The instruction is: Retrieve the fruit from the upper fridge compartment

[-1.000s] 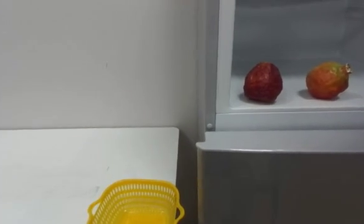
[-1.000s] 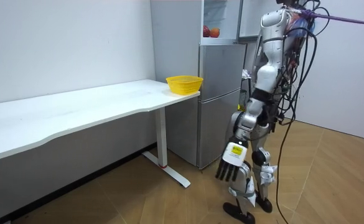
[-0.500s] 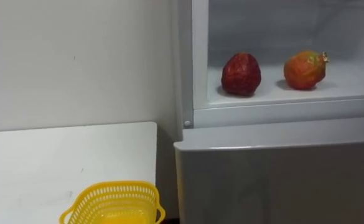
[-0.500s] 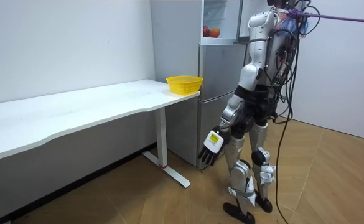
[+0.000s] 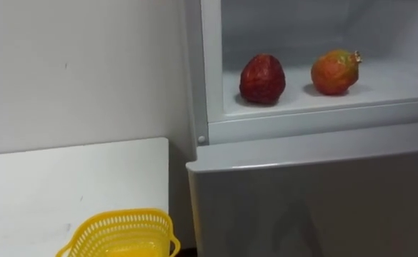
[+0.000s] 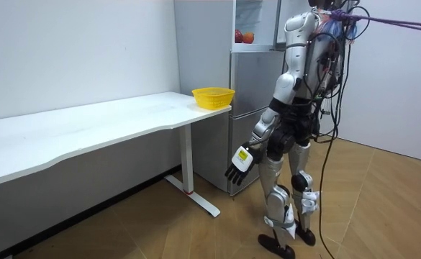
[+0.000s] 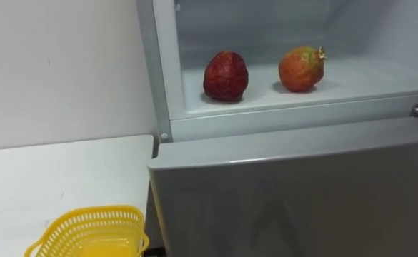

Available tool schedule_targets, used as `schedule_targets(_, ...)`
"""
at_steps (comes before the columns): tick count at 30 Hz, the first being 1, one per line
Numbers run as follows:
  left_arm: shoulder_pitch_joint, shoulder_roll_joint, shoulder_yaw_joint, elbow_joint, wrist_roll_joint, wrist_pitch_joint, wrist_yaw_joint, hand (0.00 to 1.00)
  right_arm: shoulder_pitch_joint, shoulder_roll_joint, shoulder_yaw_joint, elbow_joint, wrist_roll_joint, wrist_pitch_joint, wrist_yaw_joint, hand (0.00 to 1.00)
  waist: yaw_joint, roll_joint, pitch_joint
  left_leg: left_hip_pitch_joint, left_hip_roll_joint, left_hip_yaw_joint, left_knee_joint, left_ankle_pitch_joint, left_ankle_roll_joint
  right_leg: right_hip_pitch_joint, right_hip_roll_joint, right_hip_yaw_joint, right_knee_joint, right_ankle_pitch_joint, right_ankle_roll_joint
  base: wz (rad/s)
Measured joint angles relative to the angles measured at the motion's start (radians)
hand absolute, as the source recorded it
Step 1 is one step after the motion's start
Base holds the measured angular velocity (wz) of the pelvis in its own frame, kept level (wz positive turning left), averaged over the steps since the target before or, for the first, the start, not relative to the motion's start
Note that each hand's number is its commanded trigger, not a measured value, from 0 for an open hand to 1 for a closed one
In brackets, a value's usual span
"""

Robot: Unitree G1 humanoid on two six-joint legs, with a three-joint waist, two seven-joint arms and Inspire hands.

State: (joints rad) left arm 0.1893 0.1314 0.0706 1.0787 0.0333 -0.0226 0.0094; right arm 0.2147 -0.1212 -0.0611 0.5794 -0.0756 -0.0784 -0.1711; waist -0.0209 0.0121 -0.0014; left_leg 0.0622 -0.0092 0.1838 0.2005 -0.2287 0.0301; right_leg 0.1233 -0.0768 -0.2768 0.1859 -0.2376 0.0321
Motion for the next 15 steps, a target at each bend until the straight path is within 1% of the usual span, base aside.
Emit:
schedule_targets(1,-0.001,0.000,-0.006,0.000,-0.001,-0.001,0.000,0.00,0.011,0.003,0.009,-0.055,-0.001,-0.001,-0.012,0.00,-0.004,0.004,-0.0031,0.000,0.001,0.001,-0.004,0.000,0.000,-0.003,0.001,0.000,0.000,0.003,-0.001,-0.07)
schedule_targets(3,-0.002,-0.001,-0.012,0.001,-0.001,-0.007,0.001,0.00,0.030,0.006,0.012,-0.129,-0.011,-0.005,-0.028,0.00,-0.007,0.006,-0.0046,-0.004,0.002,0.005,-0.006,0.000,0.000,-0.006,0.002,0.002,0.000,0.005,-0.001,-0.06)
schedule_targets(4,-0.001,-0.001,-0.015,0.001,-0.001,-0.013,0.001,0.00,0.053,0.008,0.013,-0.204,-0.016,-0.005,-0.045,0.00,-0.008,0.010,-0.0075,-0.010,0.002,0.007,-0.010,0.000,0.001,-0.010,0.002,0.003,0.004,0.006,-0.001,-0.07)
schedule_targets(5,0.004,-0.002,-0.016,0.000,-0.002,-0.015,0.002,0.00,0.069,0.008,0.015,-0.283,-0.013,-0.006,-0.062,0.00,-0.010,0.011,-0.0086,-0.017,0.002,0.008,-0.010,0.002,0.003,-0.019,0.002,0.007,0.005,0.007,-0.002,-0.08)
schedule_targets(6,0.005,-0.002,-0.018,-0.004,-0.003,-0.015,0.003,0.00,0.074,0.007,0.017,-0.316,-0.011,-0.007,-0.071,0.00,-0.011,0.012,-0.0088,-0.017,0.002,0.008,-0.011,0.005,0.003,-0.022,0.002,0.014,0.006,0.007,-0.002,-0.10)
schedule_targets(7,0.017,-0.004,-0.020,-0.021,-0.002,-0.017,0.005,0.00,0.086,0.007,0.018,-0.389,-0.013,-0.007,-0.086,0.00,-0.014,0.012,-0.0090,-0.017,0.001,0.007,-0.012,0.007,0.003,-0.030,0.003,0.021,0.006,0.009,-0.003,-0.12)
schedule_targets(8,0.025,-0.005,-0.020,-0.027,-0.002,-0.027,0.006,0.00,0.086,0.007,0.019,-0.451,-0.012,-0.009,-0.098,0.00,-0.016,0.012,-0.0090,-0.017,-0.001,0.007,-0.012,0.008,0.003,-0.037,0.004,0.026,0.006,0.011,-0.003,-0.11)
schedule_targets(9,0.025,-0.005,-0.020,-0.027,-0.002,-0.028,0.005,0.00,0.086,0.007,0.019,-0.480,-0.011,-0.011,-0.103,0.00,-0.015,0.012,-0.0089,-0.017,-0.001,0.007,-0.012,0.008,0.003,-0.037,0.005,0.027,0.006,0.011,-0.003,-0.07)
schedule_targets(11,0.023,-0.001,-0.038,-0.027,-0.003,-0.032,0.001,0.00,0.083,0.007,0.020,-0.604,-0.011,-0.015,-0.122,0.00,-0.015,0.013,-0.0089,-0.016,0.000,0.007,-0.012,0.008,0.003,-0.038,0.005,0.025,0.005,0.012,-0.003,-0.02)
schedule_targets(12,0.022,0.002,-0.044,-0.026,-0.003,-0.033,-0.001,0.00,0.079,0.007,0.021,-0.628,-0.012,-0.022,-0.128,0.00,-0.016,0.013,-0.0088,-0.016,0.002,0.007,-0.011,0.008,0.003,-0.037,0.005,0.026,0.004,0.013,-0.003,0.00)
schedule_targets(13,0.019,0.005,-0.057,-0.025,-0.003,-0.036,-0.002,0.00,0.065,0.007,0.021,-0.663,-0.016,-0.039,-0.138,0.00,-0.017,0.014,-0.0082,-0.017,0.002,0.008,-0.011,0.008,0.003,-0.038,0.006,0.027,0.002,0.016,-0.003,-0.04)
schedule_targets(15,0.016,0.006,-0.060,-0.015,-0.003,-0.049,-0.005,0.00,0.052,0.009,0.025,-0.705,-0.039,-0.032,-0.161,0.00,-0.014,0.014,-0.0074,-0.021,0.003,0.012,-0.011,0.008,0.004,-0.043,0.006,0.028,0.003,0.017,-0.004,-0.06)
